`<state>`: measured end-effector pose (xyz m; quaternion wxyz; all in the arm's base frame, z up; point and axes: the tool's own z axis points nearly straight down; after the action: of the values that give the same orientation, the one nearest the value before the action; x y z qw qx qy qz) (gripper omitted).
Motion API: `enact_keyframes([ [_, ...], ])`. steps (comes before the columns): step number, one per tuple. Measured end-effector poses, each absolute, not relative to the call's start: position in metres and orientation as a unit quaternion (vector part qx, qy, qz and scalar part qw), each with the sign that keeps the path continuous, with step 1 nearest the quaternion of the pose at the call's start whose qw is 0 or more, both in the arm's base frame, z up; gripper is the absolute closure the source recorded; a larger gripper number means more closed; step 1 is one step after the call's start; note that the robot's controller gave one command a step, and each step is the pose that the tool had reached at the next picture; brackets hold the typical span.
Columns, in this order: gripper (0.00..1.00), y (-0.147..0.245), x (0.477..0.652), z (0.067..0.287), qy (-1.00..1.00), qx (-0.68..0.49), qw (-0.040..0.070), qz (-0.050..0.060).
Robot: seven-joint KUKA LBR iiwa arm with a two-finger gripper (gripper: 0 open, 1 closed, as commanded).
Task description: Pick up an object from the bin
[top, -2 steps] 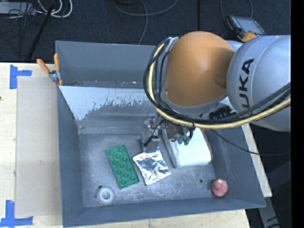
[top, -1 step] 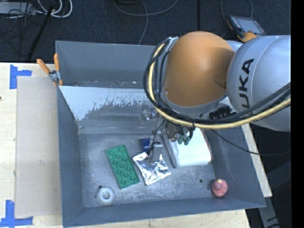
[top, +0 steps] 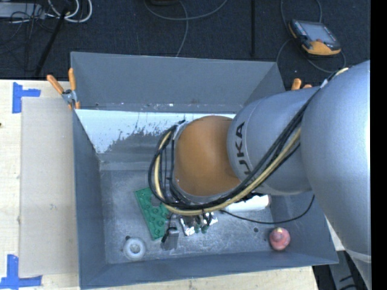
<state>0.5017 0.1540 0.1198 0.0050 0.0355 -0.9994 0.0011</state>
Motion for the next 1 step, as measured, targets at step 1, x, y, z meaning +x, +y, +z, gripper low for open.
enact_keyframes([
  [1, 0.0, 0.1417, 0.5232, 0.0678, -0.995, 0.103, 0.001, 0.001],
])
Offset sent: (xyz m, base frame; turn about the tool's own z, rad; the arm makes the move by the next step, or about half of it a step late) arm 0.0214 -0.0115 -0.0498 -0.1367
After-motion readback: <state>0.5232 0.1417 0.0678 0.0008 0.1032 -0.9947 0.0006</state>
